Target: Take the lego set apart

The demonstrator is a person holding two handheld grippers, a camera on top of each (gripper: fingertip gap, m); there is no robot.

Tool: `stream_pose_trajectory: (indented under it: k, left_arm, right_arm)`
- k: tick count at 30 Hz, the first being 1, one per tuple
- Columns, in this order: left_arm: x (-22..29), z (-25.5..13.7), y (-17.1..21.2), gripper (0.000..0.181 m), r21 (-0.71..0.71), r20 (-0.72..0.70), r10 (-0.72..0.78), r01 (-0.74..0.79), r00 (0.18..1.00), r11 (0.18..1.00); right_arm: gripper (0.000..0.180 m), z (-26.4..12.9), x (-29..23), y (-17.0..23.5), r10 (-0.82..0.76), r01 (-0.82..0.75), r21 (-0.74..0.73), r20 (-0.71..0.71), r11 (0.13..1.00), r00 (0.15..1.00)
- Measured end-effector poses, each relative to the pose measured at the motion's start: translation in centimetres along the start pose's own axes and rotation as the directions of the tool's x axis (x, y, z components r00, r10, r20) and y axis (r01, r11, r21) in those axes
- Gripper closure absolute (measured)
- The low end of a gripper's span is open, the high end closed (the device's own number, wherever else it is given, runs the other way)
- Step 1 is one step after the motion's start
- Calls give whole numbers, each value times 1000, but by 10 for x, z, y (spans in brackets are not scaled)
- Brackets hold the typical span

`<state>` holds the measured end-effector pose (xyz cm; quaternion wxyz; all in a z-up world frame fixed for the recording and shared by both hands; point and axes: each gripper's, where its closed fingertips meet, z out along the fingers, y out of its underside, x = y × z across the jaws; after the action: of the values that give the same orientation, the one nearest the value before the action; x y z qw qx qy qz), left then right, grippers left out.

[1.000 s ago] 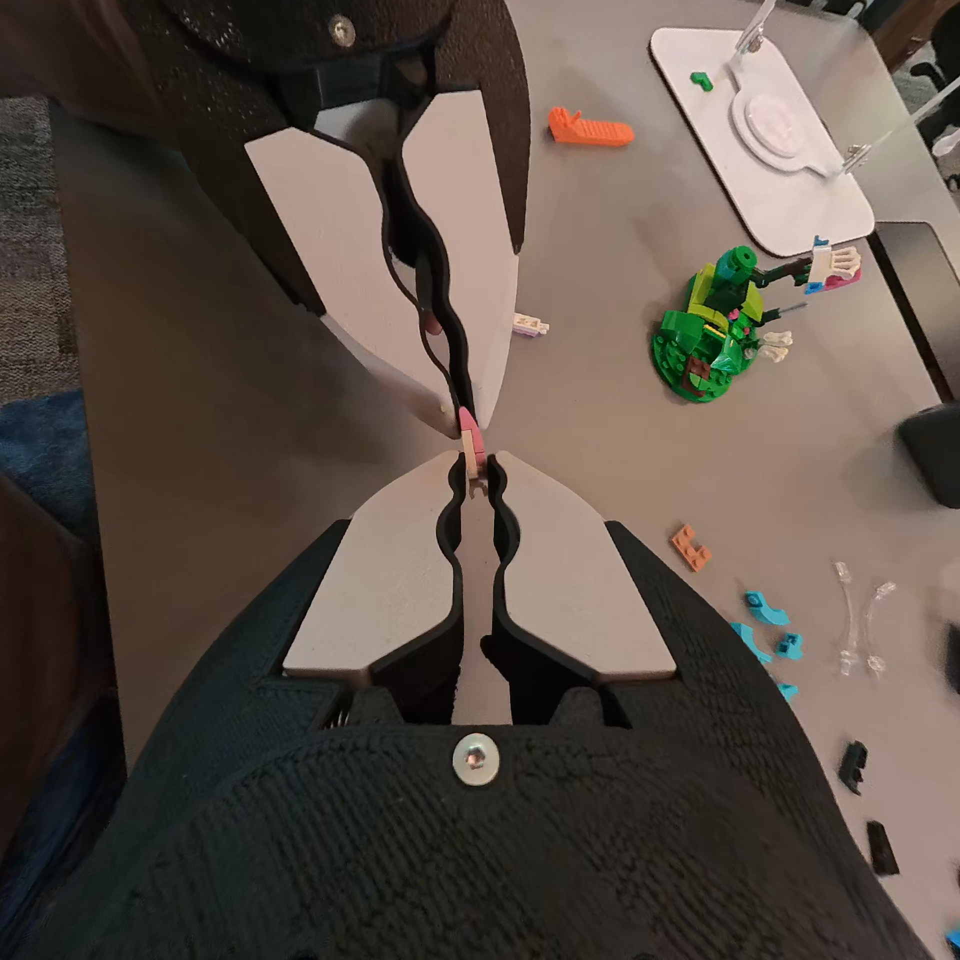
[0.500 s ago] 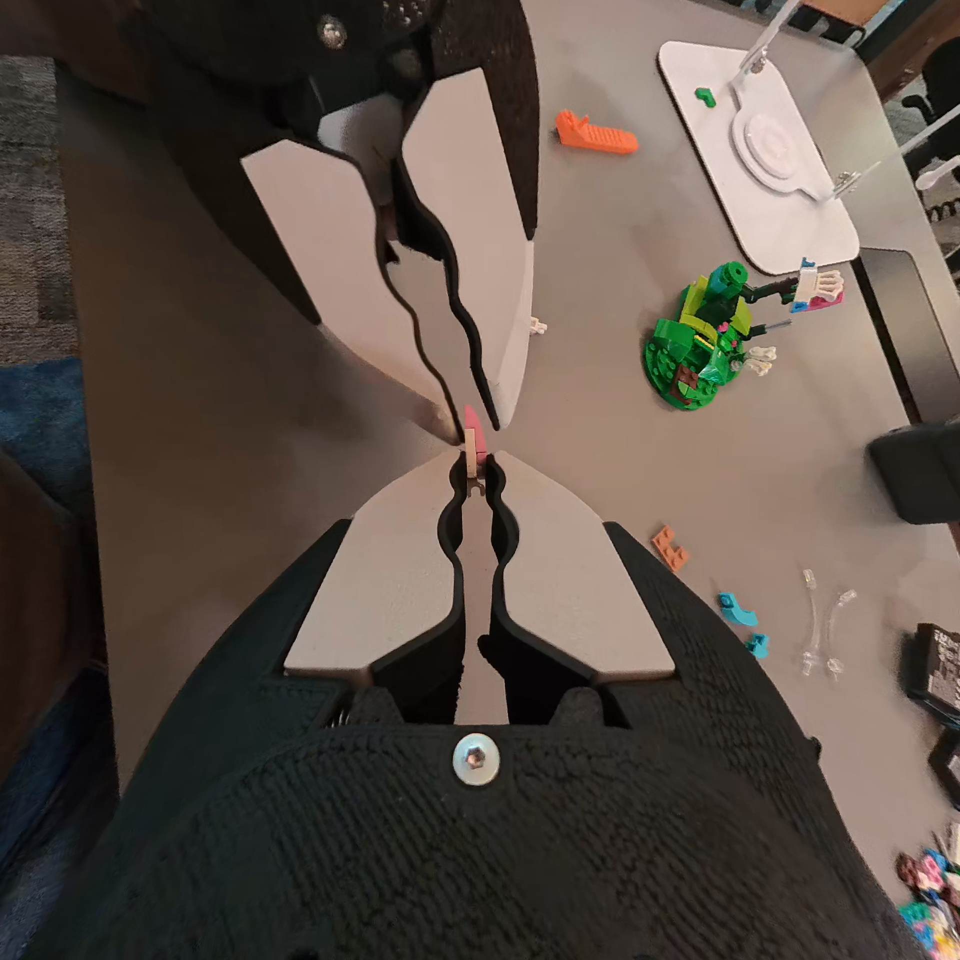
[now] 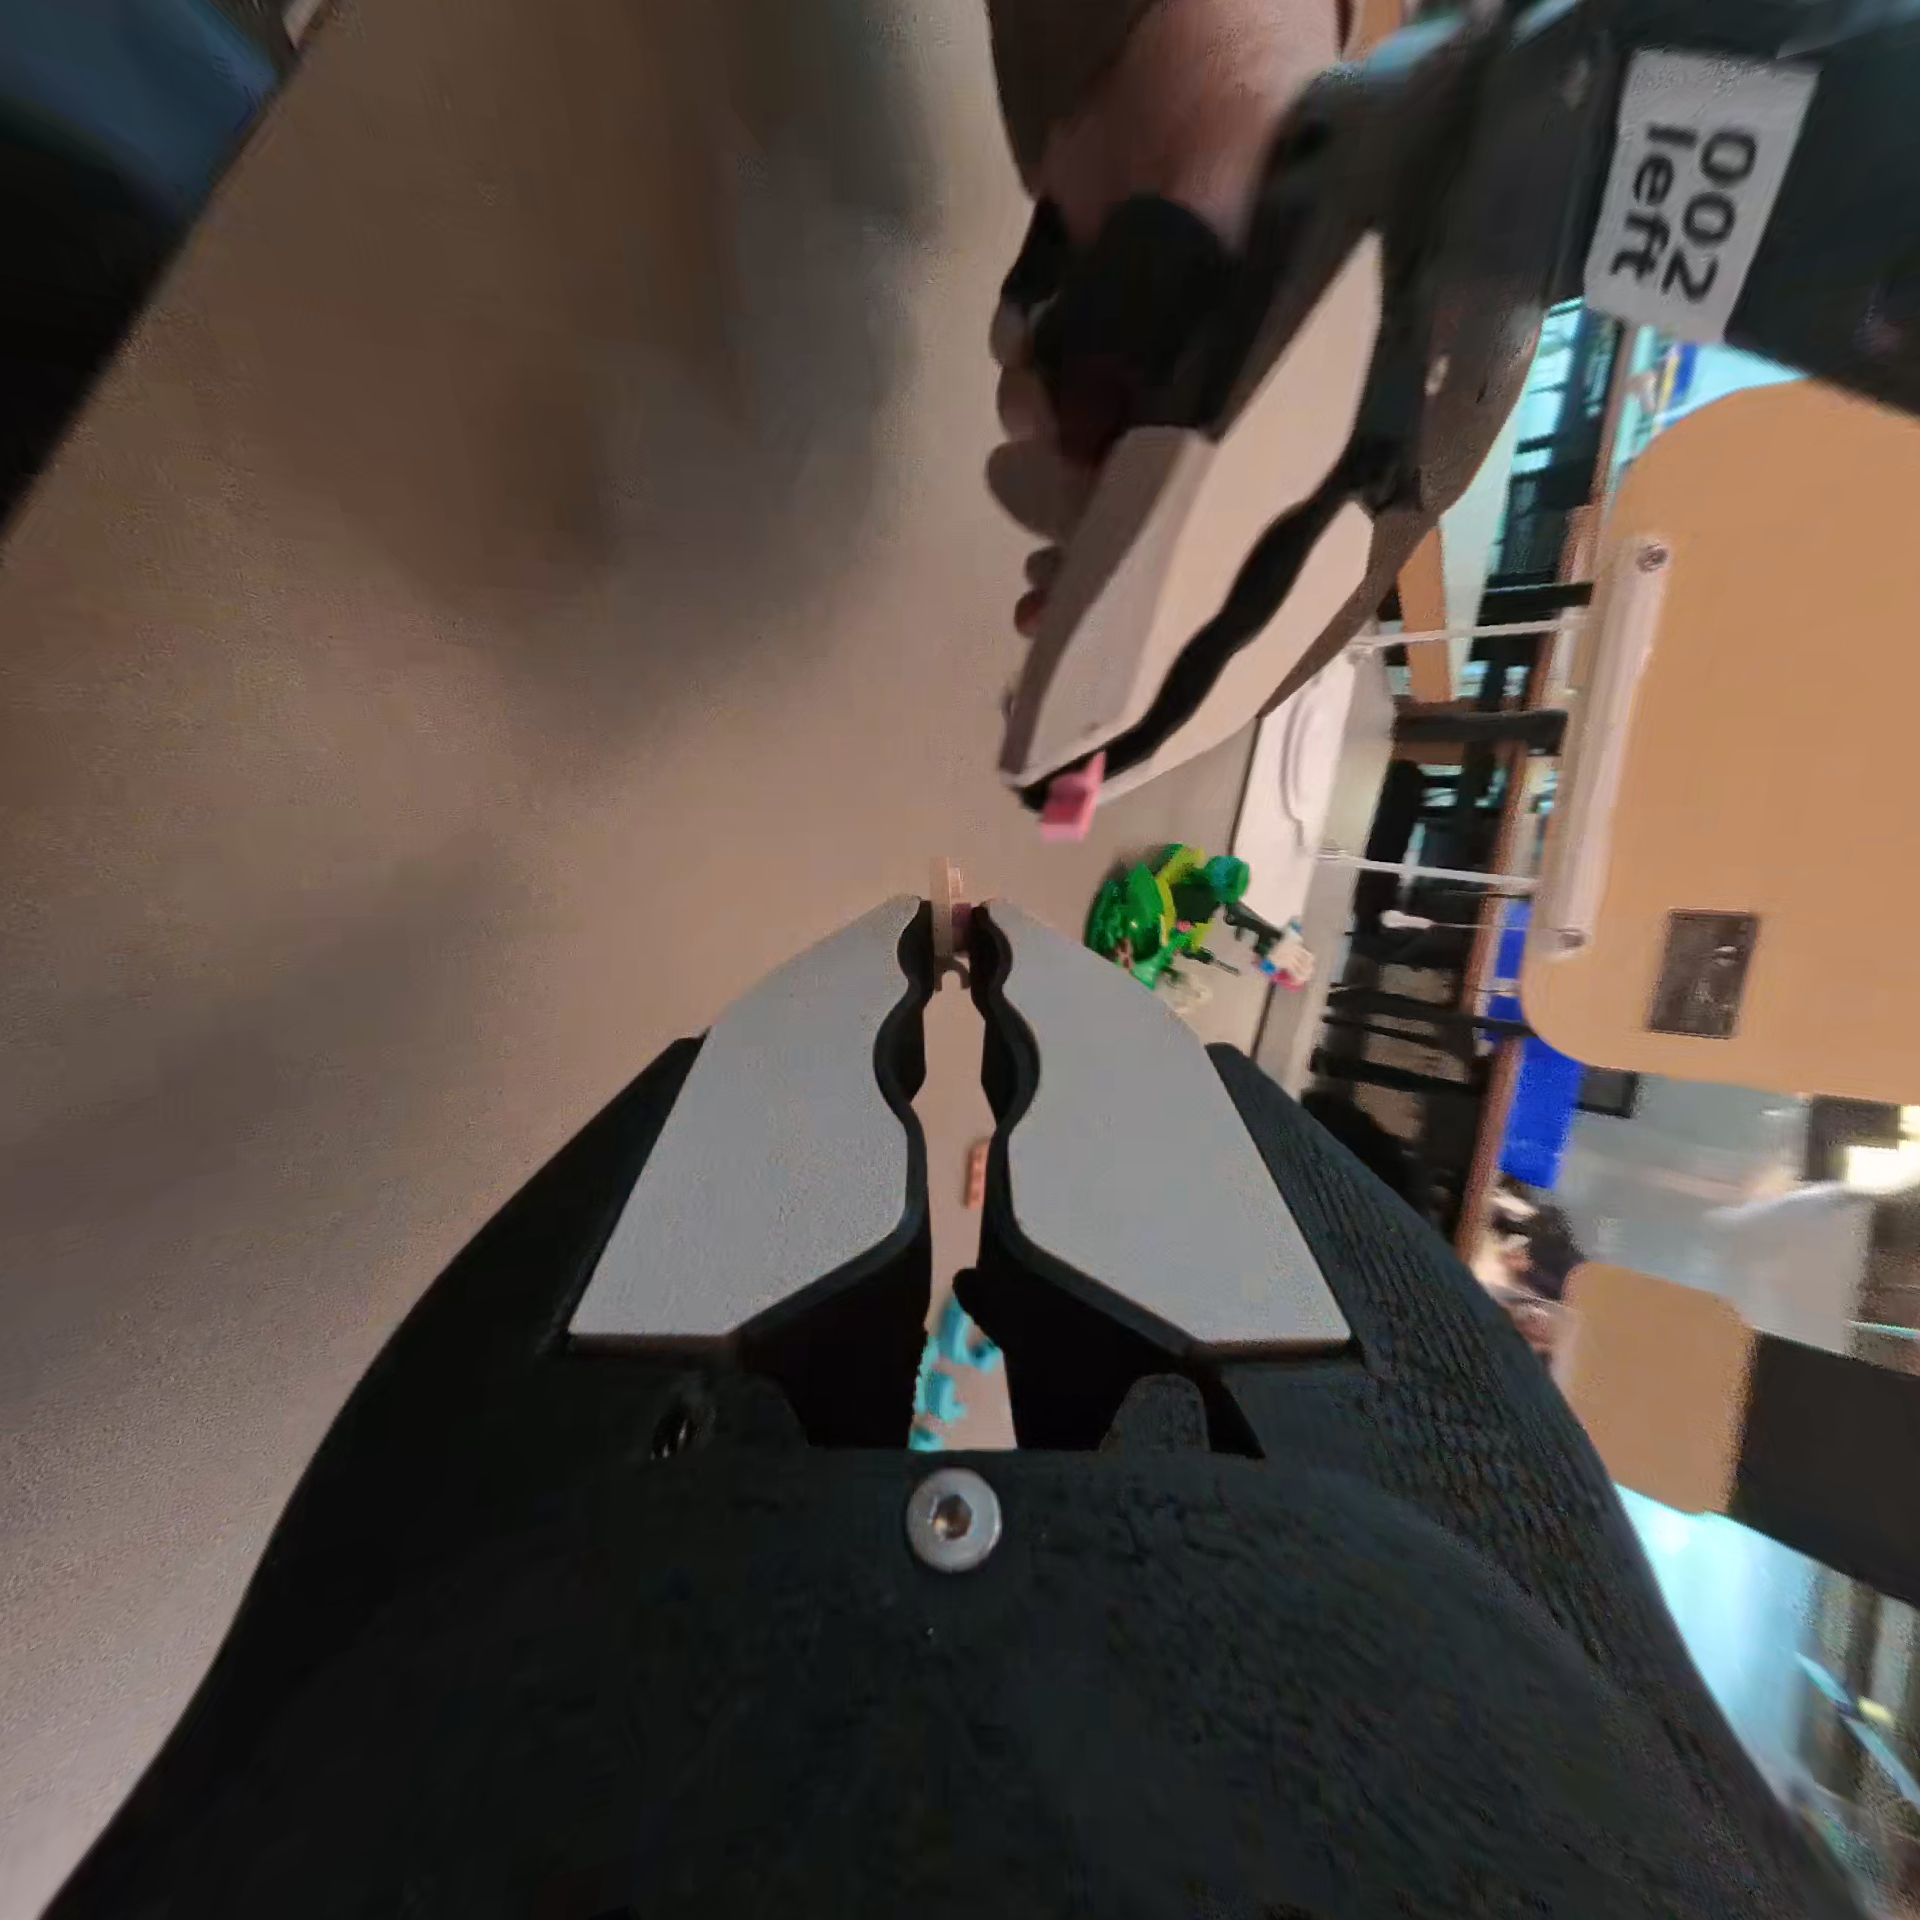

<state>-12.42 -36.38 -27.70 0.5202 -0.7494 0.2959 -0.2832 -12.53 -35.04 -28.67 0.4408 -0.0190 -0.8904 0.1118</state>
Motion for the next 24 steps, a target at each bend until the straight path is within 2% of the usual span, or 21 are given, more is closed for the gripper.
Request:
stream_pose_trajectory:
  k: [1,4,6,9,11,13,16,18,20,24]
  left_arm:
    - [-4,-3,0,178,6,-3,-47,47,999,999]
    - [-22,2,7,178,-62,110,-22,29,994,998]
    - [-32,15,2,178,-106,188,53,-33,981,994]
    - [-53,46,-13,177,-179,270,135,-88,953,980]
    - [-73,71,-18,177,-259,304,198,-119,932,958]
    - [-95,94,-15,177,-348,306,281,-167,910,922]
    - [-108,120,0,176,-440,245,304,-173,921,881]
    - [-112,129,7,165,-491,230,323,-177,918,853]
    - [-112,136,12,156,-522,215,318,-166,924,836]
    - [-116,143,14,148,-533,247,306,-135,920,835]
  right_arm:
    - [175,-2,-2,4,-33,33,-21,-9,999,999]
    - [175,-14,-1,41,46,-51,-136,-41,989,998]
    - [175,-36,8,82,177,-204,-235,-132,950,975]
    - [175,-74,10,128,426,-489,-237,-271,839,863]
    - [175,-93,7,148,498,-582,-211,-343,785,796]
    - [175,-102,-1,157,536,-625,-201,-362,754,763]
    - [175,-103,-14,160,579,-652,-164,-337,741,743]
    - [175,-102,-20,164,615,-676,-125,-322,726,720]
    - [175,-100,-23,169,656,-706,-77,-310,704,688]
    - [175,-95,-22,173,700,-734,11,-309,680,644]
